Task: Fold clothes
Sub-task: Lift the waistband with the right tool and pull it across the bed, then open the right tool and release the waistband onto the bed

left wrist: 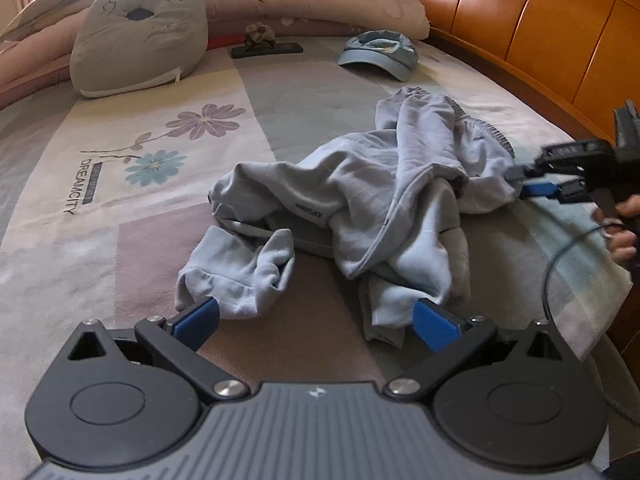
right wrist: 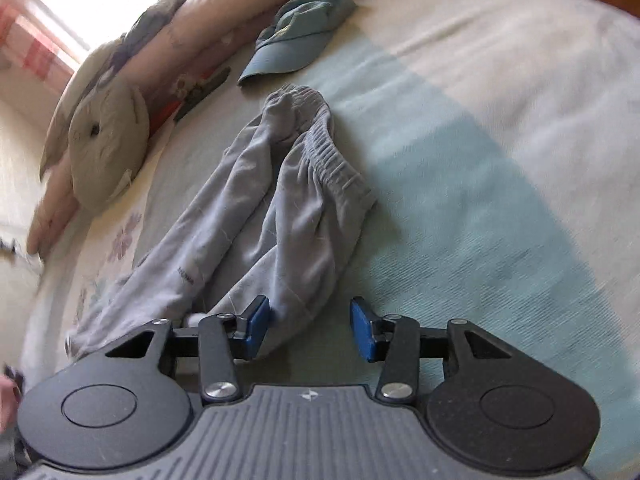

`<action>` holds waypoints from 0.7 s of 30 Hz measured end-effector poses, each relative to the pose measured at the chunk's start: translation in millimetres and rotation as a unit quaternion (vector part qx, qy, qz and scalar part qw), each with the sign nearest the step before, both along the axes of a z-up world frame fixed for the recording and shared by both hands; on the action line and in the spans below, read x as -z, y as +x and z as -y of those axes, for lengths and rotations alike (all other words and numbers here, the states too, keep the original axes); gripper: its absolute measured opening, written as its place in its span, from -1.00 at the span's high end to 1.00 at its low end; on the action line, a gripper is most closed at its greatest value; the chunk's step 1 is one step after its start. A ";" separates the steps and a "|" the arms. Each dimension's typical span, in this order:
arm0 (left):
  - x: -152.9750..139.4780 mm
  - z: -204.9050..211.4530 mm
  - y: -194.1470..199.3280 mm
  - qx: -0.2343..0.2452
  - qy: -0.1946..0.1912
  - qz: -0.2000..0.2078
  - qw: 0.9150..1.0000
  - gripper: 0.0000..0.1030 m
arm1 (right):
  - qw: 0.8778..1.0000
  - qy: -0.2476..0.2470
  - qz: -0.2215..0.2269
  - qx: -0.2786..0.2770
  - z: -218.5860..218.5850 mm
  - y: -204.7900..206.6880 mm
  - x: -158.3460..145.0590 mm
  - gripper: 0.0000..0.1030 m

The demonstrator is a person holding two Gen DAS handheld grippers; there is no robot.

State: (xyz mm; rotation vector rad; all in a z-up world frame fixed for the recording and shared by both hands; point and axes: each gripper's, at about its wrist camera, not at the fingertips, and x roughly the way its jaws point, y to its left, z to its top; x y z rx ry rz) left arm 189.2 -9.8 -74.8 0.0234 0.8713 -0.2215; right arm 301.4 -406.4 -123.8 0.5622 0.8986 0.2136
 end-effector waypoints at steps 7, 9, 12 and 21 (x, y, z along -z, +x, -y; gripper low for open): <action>-6.7 -6.0 -11.8 -0.001 0.008 0.009 1.000 -0.99 | 0.998 -0.064 0.028 -0.004 -17.2 -7.9 -12.5 0.91; -5.2 -8.1 -11.9 -0.003 0.013 0.008 1.000 -0.99 | 0.997 -0.073 0.036 -0.001 -9.9 -23.4 -22.2 0.92; -3.5 -10.1 -11.1 -0.006 0.016 0.011 1.000 -0.99 | 0.992 -0.117 0.032 0.019 5.8 -48.2 -33.9 0.98; -0.3 -12.1 -5.9 -0.006 0.044 0.033 0.998 -0.99 | 0.992 -0.124 0.025 0.016 14.0 -83.0 -41.1 0.74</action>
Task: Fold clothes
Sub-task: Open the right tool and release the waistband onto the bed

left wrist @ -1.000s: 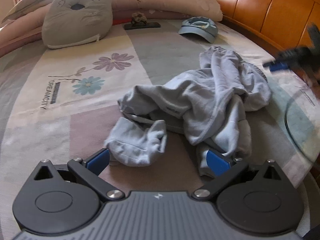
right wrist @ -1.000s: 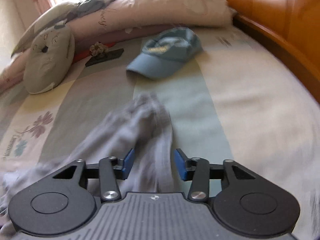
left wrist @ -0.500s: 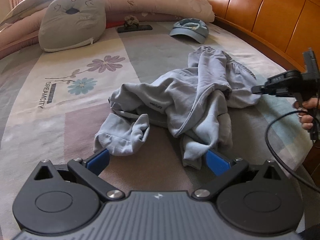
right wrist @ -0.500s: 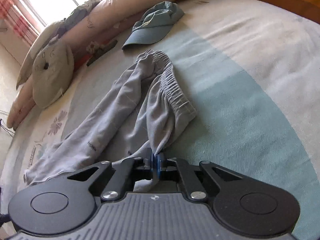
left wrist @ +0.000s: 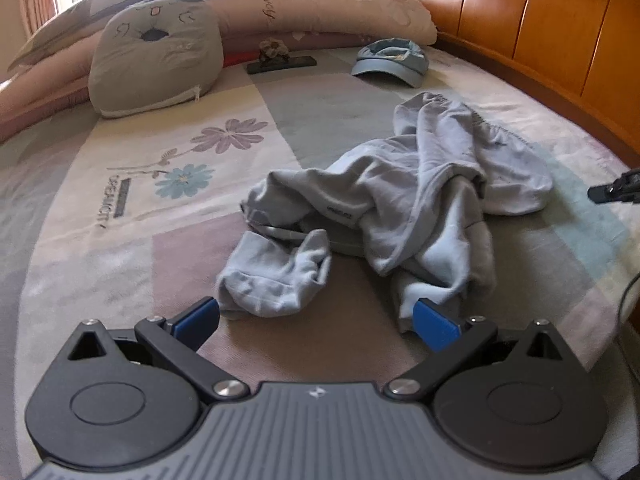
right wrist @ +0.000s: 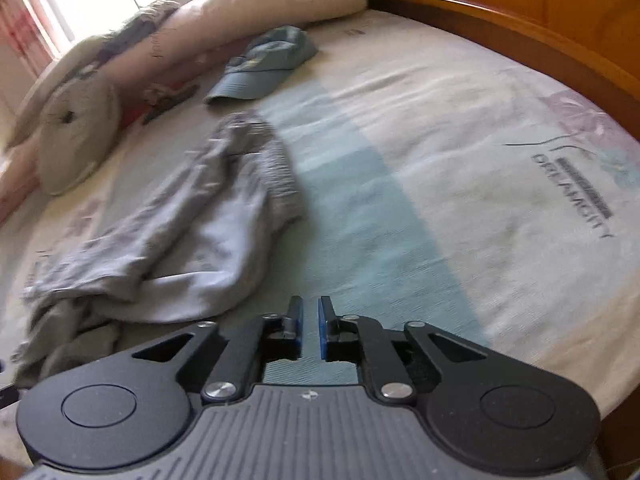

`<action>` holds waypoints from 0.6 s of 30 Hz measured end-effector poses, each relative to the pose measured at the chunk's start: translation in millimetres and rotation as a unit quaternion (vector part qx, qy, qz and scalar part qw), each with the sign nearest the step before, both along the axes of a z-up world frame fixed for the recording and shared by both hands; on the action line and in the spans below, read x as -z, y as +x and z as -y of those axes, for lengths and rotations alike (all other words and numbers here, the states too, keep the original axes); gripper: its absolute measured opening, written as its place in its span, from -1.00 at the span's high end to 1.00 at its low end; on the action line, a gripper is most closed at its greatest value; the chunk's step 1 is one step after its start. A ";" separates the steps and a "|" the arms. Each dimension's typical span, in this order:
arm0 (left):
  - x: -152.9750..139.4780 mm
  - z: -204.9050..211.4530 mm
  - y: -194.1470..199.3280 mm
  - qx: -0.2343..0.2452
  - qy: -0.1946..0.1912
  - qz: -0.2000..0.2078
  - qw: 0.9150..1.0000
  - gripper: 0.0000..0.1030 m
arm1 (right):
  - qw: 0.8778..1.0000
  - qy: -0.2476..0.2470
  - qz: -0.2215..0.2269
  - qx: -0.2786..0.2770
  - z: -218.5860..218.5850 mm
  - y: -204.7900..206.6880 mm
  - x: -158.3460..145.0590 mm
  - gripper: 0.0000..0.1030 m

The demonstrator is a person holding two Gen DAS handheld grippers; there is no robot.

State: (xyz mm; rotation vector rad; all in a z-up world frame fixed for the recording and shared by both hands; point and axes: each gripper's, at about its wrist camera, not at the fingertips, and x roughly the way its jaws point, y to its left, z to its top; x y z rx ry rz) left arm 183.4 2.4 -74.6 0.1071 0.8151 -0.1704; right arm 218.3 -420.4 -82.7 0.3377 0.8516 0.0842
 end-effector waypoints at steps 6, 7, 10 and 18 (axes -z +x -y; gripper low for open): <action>13.8 -8.5 23.6 -0.021 0.046 0.012 0.999 -0.99 | 0.998 0.024 0.016 -0.047 -46.2 -1.8 -0.2 0.51; 16.5 -8.7 28.4 -0.021 0.052 0.014 0.998 -0.99 | 0.998 0.029 0.017 -0.052 -53.7 -1.2 0.4 0.49; 22.1 -9.5 42.2 -0.030 0.079 0.023 0.996 -0.99 | 0.997 0.028 0.022 -0.062 -72.0 -2.3 -0.7 0.42; 22.2 -56.5 69.5 -0.126 0.153 0.036 0.979 -0.99 | 0.997 -0.003 0.030 -0.073 -86.4 -8.3 -7.6 0.17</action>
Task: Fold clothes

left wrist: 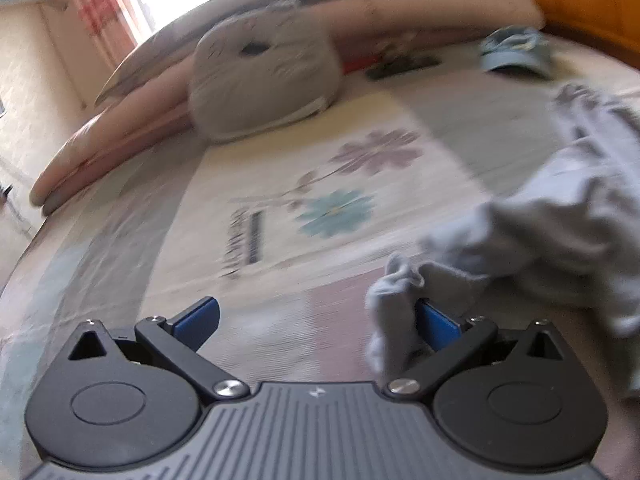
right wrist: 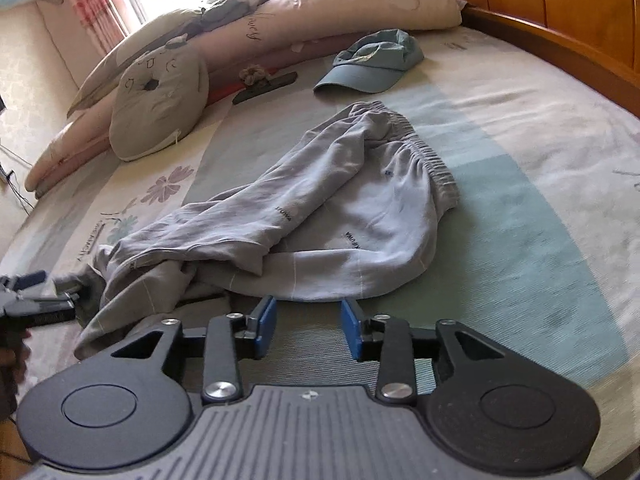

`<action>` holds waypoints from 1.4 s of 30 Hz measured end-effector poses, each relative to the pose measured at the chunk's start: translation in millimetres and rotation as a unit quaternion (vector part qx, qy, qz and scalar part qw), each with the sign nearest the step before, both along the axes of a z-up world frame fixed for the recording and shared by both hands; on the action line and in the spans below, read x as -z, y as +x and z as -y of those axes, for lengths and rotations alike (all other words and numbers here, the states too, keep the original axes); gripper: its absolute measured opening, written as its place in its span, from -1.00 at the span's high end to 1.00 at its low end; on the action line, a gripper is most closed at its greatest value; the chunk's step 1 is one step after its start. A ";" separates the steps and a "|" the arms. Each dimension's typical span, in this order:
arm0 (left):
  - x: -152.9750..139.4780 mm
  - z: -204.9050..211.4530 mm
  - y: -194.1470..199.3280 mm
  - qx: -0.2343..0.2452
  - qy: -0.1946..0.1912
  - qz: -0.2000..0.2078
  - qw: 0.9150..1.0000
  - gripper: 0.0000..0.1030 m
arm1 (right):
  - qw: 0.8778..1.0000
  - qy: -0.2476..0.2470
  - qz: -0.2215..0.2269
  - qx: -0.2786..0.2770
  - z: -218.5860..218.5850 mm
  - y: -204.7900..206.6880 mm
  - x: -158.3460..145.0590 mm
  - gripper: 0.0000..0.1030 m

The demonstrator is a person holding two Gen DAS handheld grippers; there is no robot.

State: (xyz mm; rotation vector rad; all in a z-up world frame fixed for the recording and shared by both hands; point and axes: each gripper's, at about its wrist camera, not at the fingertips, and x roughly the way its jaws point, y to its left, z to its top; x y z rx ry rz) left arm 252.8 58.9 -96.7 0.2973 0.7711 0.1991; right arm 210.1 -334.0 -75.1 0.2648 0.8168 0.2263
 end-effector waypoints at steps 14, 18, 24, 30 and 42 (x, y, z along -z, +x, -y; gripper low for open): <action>-17.8 -7.3 -24.9 0.084 -0.067 -0.003 0.994 -0.99 | 1.000 0.005 -0.004 -0.012 -9.3 -1.9 1.1 -0.07; 1.0 35.6 -26.6 0.178 -0.014 -0.031 0.983 -0.99 | 1.000 0.006 -0.008 -0.024 -19.8 -1.0 3.7 -0.08; 14.2 46.8 -5.9 0.160 0.072 -0.011 0.984 -1.00 | 0.999 -0.007 -0.005 -0.033 -27.3 -6.9 -1.2 -0.15; 2.9 -11.3 22.7 0.051 0.065 0.010 0.997 -1.00 | 1.000 -0.016 -0.004 -0.021 -20.1 -10.4 -3.0 -0.20; -12.7 -117.9 47.1 -0.079 0.082 0.031 0.993 -1.00 | 0.999 -0.022 -0.014 -0.021 -26.0 -3.7 0.8 -0.24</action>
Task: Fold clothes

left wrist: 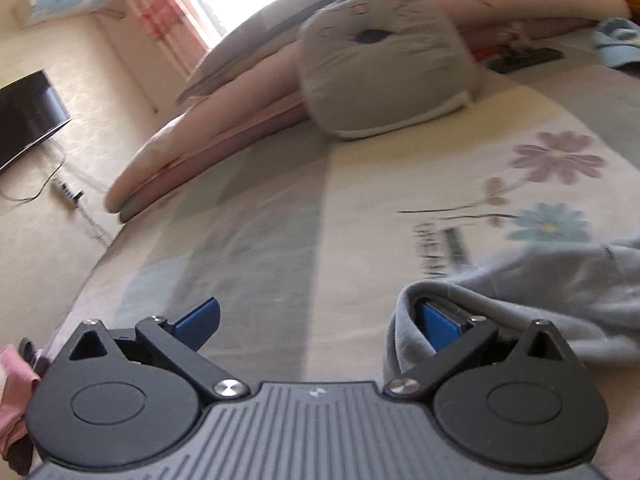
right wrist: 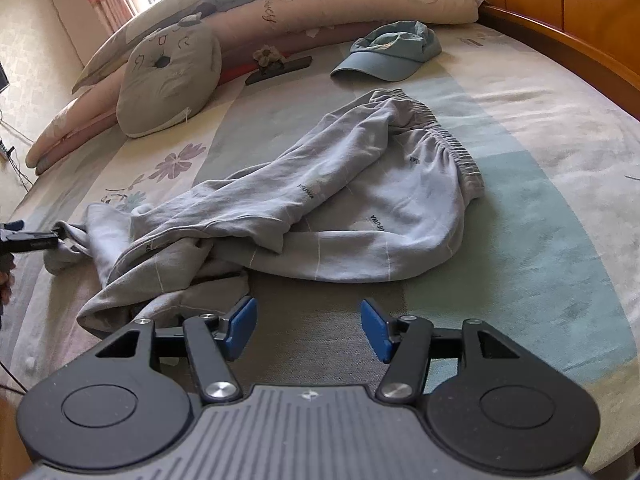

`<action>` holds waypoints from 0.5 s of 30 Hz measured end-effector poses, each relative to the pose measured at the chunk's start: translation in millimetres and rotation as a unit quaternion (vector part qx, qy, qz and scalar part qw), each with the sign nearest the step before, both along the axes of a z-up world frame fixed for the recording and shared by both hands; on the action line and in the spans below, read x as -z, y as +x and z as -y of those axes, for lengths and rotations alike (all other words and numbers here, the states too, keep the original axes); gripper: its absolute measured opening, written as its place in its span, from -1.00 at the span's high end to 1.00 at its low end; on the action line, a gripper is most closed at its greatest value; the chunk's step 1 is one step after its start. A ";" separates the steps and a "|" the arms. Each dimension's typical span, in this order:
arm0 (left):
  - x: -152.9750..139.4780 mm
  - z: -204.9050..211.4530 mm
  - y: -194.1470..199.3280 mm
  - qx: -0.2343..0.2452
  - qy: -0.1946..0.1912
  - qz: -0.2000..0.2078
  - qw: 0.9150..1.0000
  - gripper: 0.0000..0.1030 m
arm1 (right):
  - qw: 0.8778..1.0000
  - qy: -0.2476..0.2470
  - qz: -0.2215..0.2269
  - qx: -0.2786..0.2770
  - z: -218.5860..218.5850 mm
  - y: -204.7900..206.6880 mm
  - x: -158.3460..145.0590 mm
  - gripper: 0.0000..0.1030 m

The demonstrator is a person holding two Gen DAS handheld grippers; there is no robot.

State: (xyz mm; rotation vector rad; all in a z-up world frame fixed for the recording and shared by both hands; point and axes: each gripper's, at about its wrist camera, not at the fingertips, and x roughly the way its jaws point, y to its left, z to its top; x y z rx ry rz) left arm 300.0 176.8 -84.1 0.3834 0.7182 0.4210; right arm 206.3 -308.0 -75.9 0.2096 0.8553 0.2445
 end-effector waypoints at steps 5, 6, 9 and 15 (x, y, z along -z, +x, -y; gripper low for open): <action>-5.5 -6.1 -8.9 0.030 -0.043 -0.010 0.999 -0.99 | 1.000 -0.003 -0.003 -0.003 -4.8 3.2 1.1 -0.24; -6.2 -2.1 -14.4 0.049 -0.050 -0.012 0.997 -0.99 | 1.000 -0.003 -0.003 -0.005 -6.3 3.8 1.3 -0.25; -6.0 15.8 -33.5 0.113 -0.062 -0.027 0.991 -0.99 | 1.000 -0.004 -0.005 -0.011 -11.0 5.3 1.7 -0.25; -9.9 55.3 -63.8 0.211 -0.051 -0.039 0.975 -0.99 | 1.000 -0.003 -0.001 -0.026 -18.9 5.4 -0.6 -0.33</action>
